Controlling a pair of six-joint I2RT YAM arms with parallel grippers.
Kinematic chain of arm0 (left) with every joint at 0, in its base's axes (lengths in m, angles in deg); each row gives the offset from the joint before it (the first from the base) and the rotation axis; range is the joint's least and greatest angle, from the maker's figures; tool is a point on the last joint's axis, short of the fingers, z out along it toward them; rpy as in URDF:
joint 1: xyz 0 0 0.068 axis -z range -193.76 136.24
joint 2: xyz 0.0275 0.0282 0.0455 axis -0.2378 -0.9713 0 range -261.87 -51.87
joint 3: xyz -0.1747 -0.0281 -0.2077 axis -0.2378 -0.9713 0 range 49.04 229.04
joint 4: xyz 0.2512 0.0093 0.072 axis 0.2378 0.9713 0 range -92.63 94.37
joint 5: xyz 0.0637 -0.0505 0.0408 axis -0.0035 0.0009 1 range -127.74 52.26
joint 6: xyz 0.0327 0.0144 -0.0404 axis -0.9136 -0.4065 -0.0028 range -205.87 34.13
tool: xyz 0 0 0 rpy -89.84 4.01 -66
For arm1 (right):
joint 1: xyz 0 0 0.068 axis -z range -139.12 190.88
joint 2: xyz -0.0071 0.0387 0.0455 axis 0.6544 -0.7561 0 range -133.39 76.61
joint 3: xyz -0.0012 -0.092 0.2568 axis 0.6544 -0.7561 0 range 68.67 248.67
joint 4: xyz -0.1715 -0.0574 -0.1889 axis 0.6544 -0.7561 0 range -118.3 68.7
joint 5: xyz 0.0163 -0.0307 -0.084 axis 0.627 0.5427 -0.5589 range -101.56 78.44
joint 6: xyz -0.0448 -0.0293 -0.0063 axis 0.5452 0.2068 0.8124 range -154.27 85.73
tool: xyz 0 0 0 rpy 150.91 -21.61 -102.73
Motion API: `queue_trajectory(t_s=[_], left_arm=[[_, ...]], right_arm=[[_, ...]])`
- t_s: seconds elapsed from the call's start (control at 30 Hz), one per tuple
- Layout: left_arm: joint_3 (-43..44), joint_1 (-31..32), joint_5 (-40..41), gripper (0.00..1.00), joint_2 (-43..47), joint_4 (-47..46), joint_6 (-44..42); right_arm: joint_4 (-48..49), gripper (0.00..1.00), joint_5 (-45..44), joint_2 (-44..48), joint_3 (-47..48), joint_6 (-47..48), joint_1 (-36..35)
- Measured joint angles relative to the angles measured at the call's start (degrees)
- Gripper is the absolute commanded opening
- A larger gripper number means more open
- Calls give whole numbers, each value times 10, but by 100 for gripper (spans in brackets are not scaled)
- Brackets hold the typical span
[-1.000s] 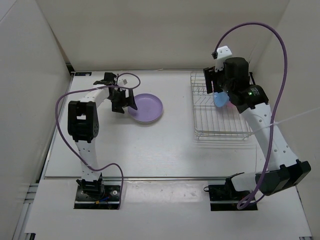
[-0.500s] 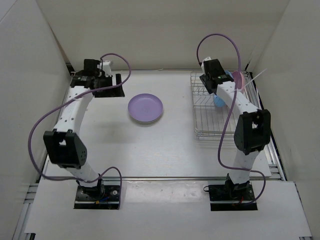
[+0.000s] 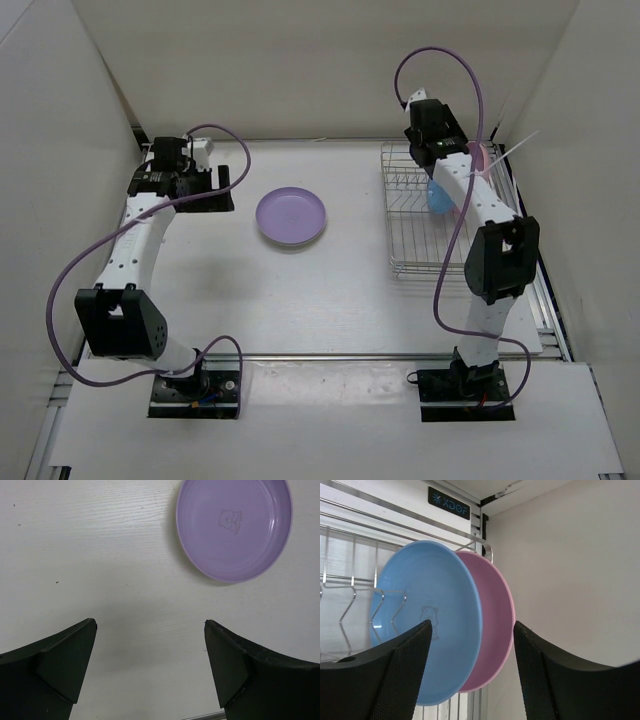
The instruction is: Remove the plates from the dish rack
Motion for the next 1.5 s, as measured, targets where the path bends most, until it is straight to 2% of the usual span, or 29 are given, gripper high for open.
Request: queue_trajectory(t_s=[0.23,0.47,0.7,0.77,0.87,0.9,0.97,1.0,1.13,1.5], left_arm=[[0,0,-2,100,2,-3,0],[0,0,-2,100,11,-5,2],[0,-5,-2,100,20,-9,2],[0,-8,-4,100,20,-10,2],[0,-14,-10,100,20,-10,2],[0,-16,-12,100,20,-10,2],[0,-19,-15,100,20,-10,2],[0,-22,-16,100,20,-10,3],[-1,-29,-22,100,21,-9,3],[-2,-49,-38,100,26,-10,3]], right_arm=[[9,62,-21,-31,0,17,20],[9,38,-36,-51,0,25,27],[9,28,-50,-52,0,28,26],[9,22,-54,-52,0,27,26],[10,21,-62,-52,0,28,26],[10,15,-64,-52,0,28,26],[10,13,-68,-52,0,28,26],[10,8,-70,-52,0,29,26],[11,0,-79,-52,0,32,25],[11,0,-120,-56,0,64,9]])
